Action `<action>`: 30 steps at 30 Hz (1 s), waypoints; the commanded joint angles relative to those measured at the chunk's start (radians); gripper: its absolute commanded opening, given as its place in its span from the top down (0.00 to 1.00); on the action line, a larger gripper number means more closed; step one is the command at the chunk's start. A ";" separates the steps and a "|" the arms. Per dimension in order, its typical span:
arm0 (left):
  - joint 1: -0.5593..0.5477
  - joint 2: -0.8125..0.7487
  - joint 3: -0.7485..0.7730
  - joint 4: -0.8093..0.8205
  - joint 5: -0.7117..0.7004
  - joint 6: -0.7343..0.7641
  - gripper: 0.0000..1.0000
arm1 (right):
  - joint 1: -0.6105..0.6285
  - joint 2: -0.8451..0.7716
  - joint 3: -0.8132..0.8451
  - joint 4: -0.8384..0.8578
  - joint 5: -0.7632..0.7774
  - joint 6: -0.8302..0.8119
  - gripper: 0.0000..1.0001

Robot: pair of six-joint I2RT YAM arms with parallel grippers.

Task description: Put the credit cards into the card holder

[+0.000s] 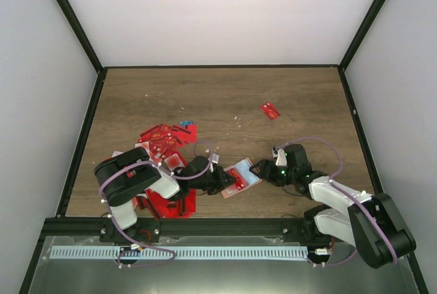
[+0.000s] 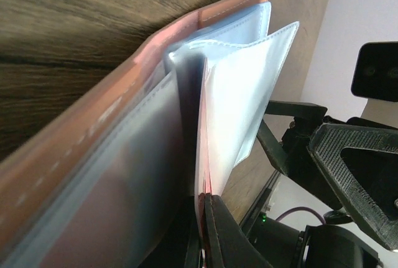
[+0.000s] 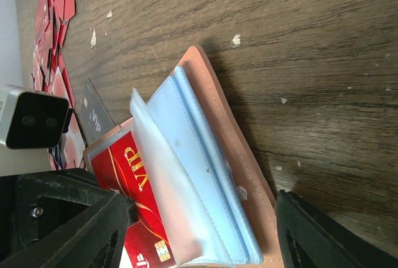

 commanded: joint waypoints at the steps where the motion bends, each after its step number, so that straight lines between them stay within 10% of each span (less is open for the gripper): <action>1: -0.010 0.029 0.019 -0.098 0.052 0.074 0.96 | -0.004 0.017 0.024 -0.048 -0.005 -0.024 0.33; 21: 0.008 0.015 0.071 -0.292 0.100 0.225 0.96 | -0.005 0.108 0.103 -0.100 0.005 -0.128 0.34; 30: 0.019 0.007 0.144 -0.459 0.096 0.330 0.96 | -0.005 0.206 0.132 -0.076 0.001 -0.165 0.49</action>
